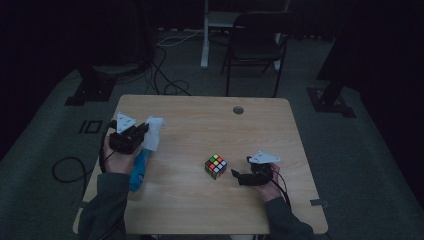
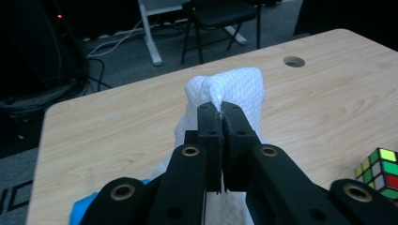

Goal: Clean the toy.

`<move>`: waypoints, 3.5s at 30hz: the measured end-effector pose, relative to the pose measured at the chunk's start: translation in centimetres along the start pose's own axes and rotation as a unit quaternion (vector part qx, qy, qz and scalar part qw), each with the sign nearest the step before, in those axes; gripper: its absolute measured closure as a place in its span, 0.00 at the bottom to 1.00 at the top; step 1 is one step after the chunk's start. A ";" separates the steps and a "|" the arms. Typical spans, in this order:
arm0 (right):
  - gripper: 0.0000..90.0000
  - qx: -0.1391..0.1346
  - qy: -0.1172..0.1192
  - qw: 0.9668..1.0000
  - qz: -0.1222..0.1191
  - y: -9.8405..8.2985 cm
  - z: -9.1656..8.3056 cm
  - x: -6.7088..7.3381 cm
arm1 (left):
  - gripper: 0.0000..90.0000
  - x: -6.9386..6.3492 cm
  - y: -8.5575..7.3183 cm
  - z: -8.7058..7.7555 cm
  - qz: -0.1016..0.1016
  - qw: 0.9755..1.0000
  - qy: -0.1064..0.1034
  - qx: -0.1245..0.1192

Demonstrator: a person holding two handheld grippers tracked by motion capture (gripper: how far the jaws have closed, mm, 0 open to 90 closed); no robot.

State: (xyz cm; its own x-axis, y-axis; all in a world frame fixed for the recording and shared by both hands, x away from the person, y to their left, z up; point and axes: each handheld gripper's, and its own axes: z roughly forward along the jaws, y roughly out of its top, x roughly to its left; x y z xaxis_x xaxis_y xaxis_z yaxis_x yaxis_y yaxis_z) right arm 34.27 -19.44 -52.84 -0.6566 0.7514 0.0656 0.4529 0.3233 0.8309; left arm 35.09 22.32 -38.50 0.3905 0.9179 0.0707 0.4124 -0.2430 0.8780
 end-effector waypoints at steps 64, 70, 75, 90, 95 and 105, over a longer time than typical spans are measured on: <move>0.20 -0.001 0.024 0.998 -0.054 1.4 4.6 5.3 | 0.98 -4.9 0.1 3.2 0.024 0.998 -0.055 0.014; 0.31 -0.009 0.024 0.998 -0.058 1.4 4.5 5.3 | 0.98 -4.9 0.0 3.3 0.023 0.998 -0.056 0.015; 0.38 -0.012 0.027 0.998 -0.059 1.2 4.4 5.3 | 0.98 -5.0 0.0 3.3 0.023 0.998 -0.057 0.015; 0.38 -0.019 0.017 0.997 -0.070 1.0 4.0 5.4 | 0.98 -5.0 0.1 3.3 0.023 0.998 -0.058 0.014; 0.38 -0.020 0.017 0.997 -0.067 1.0 4.0 5.2 | 0.98 -5.1 0.1 3.3 0.024 0.998 -0.059 0.013; 0.39 -0.036 0.020 0.997 -0.068 1.2 3.4 5.3 | 0.98 -5.5 0.1 3.2 0.028 0.997 -0.064 0.011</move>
State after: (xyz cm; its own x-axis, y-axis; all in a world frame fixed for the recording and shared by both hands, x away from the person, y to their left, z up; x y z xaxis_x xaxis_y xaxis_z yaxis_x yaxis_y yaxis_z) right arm 33.41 -13.13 -53.39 -0.7325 0.6802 -0.0294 0.3155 0.3774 0.8707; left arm 35.63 16.28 -40.33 0.5149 0.8553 0.0577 0.4046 -0.3018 0.8633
